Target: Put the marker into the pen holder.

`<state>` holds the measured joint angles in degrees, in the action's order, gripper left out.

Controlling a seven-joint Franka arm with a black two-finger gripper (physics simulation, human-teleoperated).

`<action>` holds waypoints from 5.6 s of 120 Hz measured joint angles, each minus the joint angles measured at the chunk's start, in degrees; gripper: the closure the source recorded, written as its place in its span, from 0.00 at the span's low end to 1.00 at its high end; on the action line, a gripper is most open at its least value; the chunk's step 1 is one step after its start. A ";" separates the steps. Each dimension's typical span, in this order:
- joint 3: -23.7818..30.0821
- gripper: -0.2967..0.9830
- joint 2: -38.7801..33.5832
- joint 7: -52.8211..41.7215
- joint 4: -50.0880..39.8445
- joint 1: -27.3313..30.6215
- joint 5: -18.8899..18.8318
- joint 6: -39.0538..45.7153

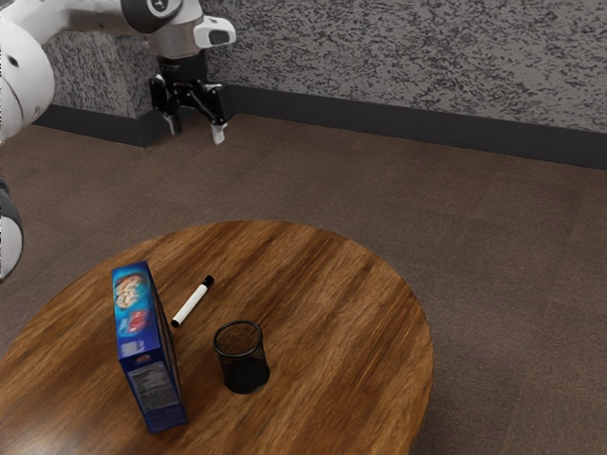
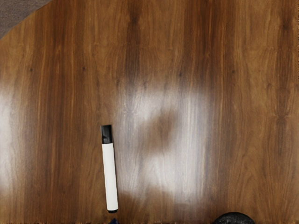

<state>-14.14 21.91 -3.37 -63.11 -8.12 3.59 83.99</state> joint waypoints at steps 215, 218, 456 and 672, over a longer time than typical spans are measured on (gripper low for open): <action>-2.18 0.42 16.53 -16.87 -27.96 3.21 5.76 40.28; -2.18 0.44 16.28 -16.92 -28.20 3.05 5.78 40.30; 2.79 0.85 -8.74 -10.67 -45.09 -3.64 17.33 46.36; 10.53 0.41 -22.67 -0.61 -55.25 -4.59 1.53 62.73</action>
<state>-3.62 -0.76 -3.98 -118.36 -12.72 5.12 146.71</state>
